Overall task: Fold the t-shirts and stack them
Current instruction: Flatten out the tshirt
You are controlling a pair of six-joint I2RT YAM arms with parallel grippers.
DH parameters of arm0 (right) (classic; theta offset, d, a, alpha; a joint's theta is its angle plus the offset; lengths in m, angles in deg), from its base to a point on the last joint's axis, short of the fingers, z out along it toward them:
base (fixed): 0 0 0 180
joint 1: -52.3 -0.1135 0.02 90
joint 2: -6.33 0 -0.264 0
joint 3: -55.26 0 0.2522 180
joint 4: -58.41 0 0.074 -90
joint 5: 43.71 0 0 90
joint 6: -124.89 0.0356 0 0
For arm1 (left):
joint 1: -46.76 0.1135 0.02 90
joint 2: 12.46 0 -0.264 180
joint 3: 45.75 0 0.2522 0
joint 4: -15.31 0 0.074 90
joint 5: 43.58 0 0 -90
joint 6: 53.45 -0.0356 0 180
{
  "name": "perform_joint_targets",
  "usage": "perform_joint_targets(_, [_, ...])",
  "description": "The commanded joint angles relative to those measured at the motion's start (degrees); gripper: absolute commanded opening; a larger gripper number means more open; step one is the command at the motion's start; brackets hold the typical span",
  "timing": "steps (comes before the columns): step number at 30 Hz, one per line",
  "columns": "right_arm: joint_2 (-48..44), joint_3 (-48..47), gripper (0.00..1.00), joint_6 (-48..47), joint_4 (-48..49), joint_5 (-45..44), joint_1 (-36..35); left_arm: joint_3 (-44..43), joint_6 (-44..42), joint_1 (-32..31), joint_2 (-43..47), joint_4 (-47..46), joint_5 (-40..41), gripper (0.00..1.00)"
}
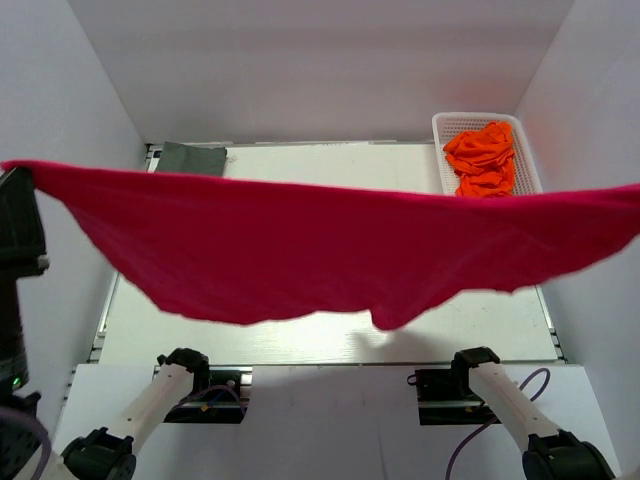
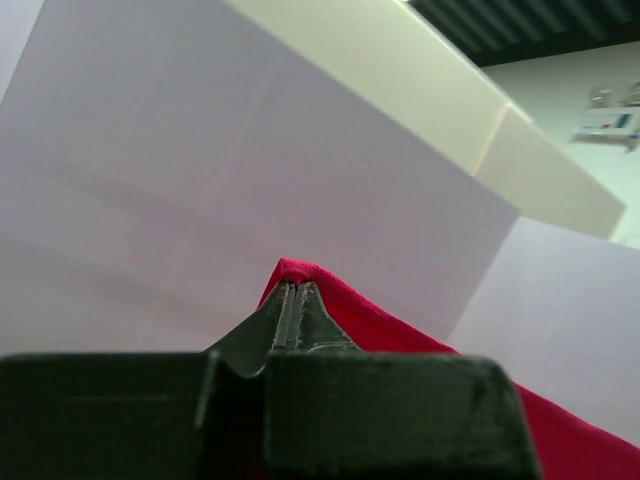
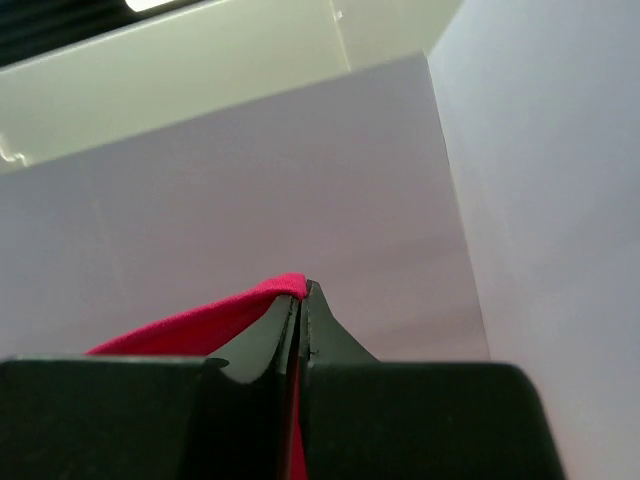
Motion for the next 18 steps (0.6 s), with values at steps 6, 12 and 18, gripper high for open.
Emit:
perform_joint_targets(6, [0.0, 3.1, 0.0, -3.4, 5.0, -0.7, 0.1, -0.2, -1.5, 0.4, 0.1, 2.6, -2.1, 0.0])
perform_joint_targets(12, [-0.6, 19.9, 0.0, -0.8, 9.8, 1.1, -0.1, 15.6, -0.9, 0.4, 0.1, -2.3, 0.5, 0.0])
perform_joint_targets(18, [0.2, 39.4, 0.0, 3.0, 20.0, 1.5, 0.1, 31.6, 2.2, -0.1, -2.9, -4.7, 9.0, 0.0])
